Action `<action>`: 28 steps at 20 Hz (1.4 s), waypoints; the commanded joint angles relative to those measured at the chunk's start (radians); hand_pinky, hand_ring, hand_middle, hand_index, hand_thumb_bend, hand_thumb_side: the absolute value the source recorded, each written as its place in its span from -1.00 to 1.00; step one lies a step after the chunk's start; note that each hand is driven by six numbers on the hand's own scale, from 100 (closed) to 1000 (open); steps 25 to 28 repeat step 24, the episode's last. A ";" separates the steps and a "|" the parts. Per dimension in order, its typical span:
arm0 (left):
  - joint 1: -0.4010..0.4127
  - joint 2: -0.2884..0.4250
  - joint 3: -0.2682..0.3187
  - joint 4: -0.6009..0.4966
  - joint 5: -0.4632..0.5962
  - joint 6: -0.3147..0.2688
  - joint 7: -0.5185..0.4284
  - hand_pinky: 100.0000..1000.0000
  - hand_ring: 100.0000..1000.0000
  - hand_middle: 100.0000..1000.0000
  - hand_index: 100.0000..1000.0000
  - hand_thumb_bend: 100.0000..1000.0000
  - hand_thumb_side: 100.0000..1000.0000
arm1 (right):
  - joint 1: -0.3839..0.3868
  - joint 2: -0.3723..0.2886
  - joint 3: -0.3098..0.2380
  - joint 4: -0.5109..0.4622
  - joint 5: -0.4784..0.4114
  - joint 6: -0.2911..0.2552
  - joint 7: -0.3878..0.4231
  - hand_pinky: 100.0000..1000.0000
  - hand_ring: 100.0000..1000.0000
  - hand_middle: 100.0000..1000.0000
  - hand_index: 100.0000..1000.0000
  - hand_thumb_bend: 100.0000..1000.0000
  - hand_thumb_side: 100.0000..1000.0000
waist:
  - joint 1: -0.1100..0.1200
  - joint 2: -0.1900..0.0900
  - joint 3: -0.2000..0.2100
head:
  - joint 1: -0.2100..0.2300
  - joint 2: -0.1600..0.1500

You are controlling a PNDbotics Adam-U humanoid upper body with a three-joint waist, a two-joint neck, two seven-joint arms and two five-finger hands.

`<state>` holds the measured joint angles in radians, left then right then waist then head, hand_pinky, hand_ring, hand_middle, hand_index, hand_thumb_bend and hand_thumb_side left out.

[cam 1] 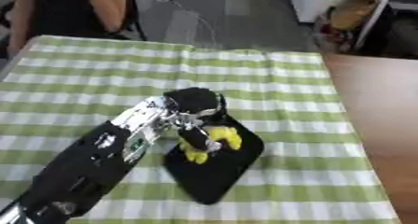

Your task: Pick up objects on the table and place them in the box.

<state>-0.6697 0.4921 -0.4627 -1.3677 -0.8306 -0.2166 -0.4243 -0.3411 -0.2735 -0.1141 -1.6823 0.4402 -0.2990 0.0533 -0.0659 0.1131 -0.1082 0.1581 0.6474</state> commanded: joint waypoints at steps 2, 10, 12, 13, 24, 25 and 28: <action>-0.011 0.029 0.010 -0.033 0.016 0.007 -0.036 -0.26 -0.21 -0.07 0.03 -0.24 -0.14 | -0.009 -0.024 -0.009 -0.014 0.002 -0.001 -0.003 0.10 0.35 0.52 0.81 0.22 1.00 | 0.003 -0.018 0.000 | -0.006 -0.002; -0.012 0.031 0.019 -0.046 0.022 0.017 -0.068 -0.09 -0.11 0.05 0.20 0.22 0.05 | -0.009 -0.024 -0.009 -0.015 0.002 -0.001 -0.003 0.10 0.35 0.52 0.81 0.22 1.00 | 0.003 -0.019 0.000 | -0.006 -0.004; -0.011 0.032 0.023 -0.050 0.023 0.018 -0.079 -0.01 -0.04 0.11 0.25 0.50 0.13 | -0.009 -0.024 -0.010 -0.015 0.003 -0.001 -0.004 0.10 0.35 0.52 0.81 0.22 1.00 | 0.003 -0.020 0.000 | -0.006 -0.004; -0.012 0.033 0.025 -0.052 0.023 0.018 -0.087 0.01 -0.02 0.12 0.26 0.56 0.14 | -0.008 -0.024 -0.010 -0.015 0.003 0.000 -0.004 0.10 0.35 0.52 0.81 0.22 1.00 | 0.003 -0.020 0.000 | -0.006 -0.004; -0.004 0.047 0.083 -0.125 0.036 0.040 -0.081 0.17 0.07 0.24 0.37 1.00 0.30 | -0.008 -0.024 -0.011 -0.016 0.004 0.000 -0.005 0.10 0.35 0.52 0.81 0.22 1.00 | 0.003 -0.021 0.001 | -0.009 -0.007; -0.004 0.047 0.083 -0.125 0.036 0.040 -0.081 0.17 0.07 0.24 0.37 1.00 0.30 | -0.008 -0.024 -0.011 -0.016 0.004 0.000 -0.005 0.10 0.35 0.52 0.81 0.22 1.00 | 0.003 -0.021 0.001 | -0.009 -0.007; -0.004 0.047 0.083 -0.125 0.036 0.040 -0.081 0.17 0.07 0.24 0.37 1.00 0.30 | -0.008 -0.024 -0.011 -0.016 0.004 0.000 -0.005 0.10 0.35 0.52 0.81 0.22 1.00 | 0.003 -0.021 0.001 | -0.009 -0.007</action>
